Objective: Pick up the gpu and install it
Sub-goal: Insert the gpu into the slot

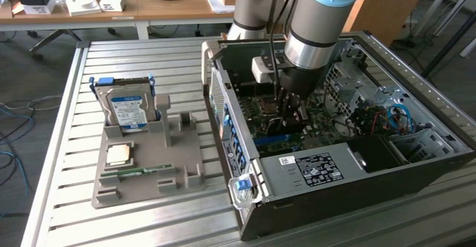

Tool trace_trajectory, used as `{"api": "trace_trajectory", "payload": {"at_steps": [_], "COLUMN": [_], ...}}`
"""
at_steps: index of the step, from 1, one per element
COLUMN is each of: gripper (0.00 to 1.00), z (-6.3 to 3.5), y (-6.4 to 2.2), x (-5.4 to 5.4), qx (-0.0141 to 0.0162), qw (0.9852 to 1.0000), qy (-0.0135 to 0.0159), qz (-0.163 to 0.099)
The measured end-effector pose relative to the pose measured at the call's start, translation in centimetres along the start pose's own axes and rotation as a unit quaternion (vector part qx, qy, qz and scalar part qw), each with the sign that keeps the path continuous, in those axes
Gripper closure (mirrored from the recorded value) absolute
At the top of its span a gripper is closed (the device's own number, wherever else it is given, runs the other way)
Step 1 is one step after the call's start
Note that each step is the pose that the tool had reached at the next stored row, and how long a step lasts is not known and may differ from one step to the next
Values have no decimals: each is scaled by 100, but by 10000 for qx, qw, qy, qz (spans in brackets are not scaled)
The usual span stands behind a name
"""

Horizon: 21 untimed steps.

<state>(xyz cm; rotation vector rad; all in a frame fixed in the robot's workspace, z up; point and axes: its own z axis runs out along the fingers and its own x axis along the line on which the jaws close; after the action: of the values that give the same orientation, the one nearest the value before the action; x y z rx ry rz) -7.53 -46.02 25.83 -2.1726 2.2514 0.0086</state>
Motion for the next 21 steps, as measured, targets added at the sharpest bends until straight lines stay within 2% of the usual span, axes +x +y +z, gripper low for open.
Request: {"api": "trace_trajectory", "payload": {"at_steps": [4, 21], "gripper": [74, 74], "z": [0, 0], "y": [0, 0], "x": [0, -8], "qx": [1, 1], "qw": [10000, 10000], "qy": [27, 39], "qz": [0, 0]}}
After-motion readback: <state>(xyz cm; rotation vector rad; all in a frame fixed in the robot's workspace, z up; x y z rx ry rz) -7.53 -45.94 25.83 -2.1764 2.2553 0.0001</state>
